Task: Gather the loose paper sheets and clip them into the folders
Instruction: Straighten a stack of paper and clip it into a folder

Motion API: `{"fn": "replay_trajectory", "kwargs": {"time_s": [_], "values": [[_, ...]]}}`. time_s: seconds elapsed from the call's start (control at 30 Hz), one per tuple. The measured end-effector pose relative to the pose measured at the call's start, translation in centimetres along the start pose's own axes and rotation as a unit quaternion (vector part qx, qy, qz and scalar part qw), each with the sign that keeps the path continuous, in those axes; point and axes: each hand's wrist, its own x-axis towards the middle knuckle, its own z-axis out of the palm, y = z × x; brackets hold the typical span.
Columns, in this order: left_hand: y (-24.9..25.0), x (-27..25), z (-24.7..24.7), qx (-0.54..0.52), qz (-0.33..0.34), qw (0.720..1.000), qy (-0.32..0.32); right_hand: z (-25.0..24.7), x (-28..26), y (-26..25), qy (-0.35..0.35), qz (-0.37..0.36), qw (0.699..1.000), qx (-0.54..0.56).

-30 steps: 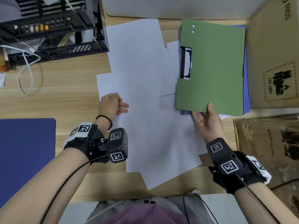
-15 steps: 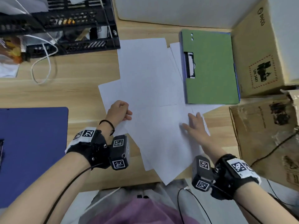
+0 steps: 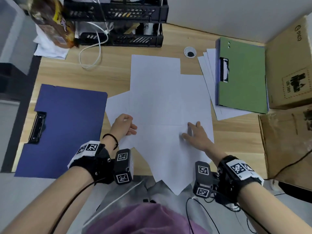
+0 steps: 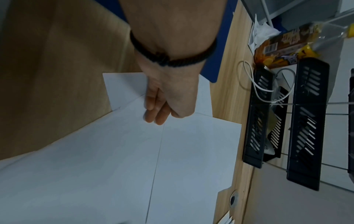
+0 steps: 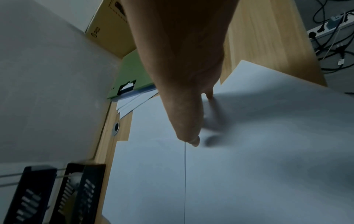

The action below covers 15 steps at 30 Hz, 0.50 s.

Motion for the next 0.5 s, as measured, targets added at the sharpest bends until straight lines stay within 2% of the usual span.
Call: {"fn": "replay_trajectory", "kwargs": {"time_s": [0.2, 0.3, 0.37, 0.43, 0.5], "values": [[-0.8, -0.3, -0.4, 0.006, 0.005, 1.0, 0.012, 1.7, -0.5, -1.0, -0.001, -0.029, 1.0, 0.001], [-0.4, -0.3, -0.5, 0.015, 0.046, 0.998, 0.035, 0.9, 0.2, -0.5, 0.01, -0.005, 0.998, 0.055], [0.2, -0.1, -1.0, 0.034, 0.097, 0.991, 0.085, -0.5, 0.9, -0.2, 0.054, -0.002, 0.994, 0.099], [0.8, 0.5, -1.9, 0.112, 0.143, 0.975, 0.13, -2.6, 2.0, -0.1, 0.115, -0.007, 0.986, 0.12], [0.9, 1.4, -2.6, 0.196, 0.158, 0.959, 0.131, -4.7, 3.5, 0.2, 0.143, -0.016, 0.984, 0.101]]}}
